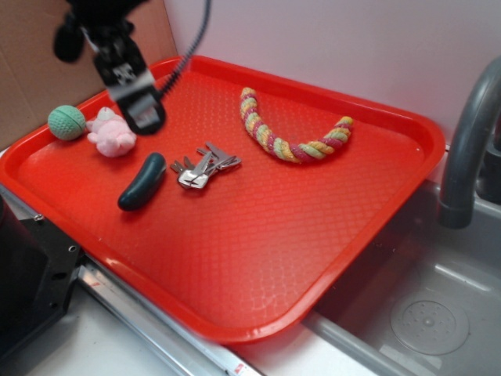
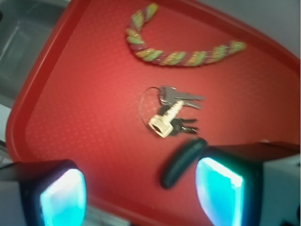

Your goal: Grab the silver keys.

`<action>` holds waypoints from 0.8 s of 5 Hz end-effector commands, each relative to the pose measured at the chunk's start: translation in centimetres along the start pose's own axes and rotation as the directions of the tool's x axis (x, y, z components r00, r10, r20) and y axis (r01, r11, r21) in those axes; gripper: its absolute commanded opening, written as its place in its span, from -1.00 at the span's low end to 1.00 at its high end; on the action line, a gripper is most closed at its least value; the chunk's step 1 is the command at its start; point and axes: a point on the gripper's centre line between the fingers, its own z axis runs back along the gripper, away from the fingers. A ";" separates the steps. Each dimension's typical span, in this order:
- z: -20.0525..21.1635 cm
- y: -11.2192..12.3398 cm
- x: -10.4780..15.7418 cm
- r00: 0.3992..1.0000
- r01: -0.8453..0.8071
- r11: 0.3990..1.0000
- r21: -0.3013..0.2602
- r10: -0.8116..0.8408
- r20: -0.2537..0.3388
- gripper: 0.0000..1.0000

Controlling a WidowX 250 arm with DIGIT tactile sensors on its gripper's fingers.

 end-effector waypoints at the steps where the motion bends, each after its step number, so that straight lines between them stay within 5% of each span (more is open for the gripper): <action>1: -2.7 0.6 1.8 0.999 0.030 0.999 0.014 -0.030 -0.022 1.00; 4: -7.4 3.9 1.4 0.996 0.003 0.996 -0.085 -0.010 -0.088 1.00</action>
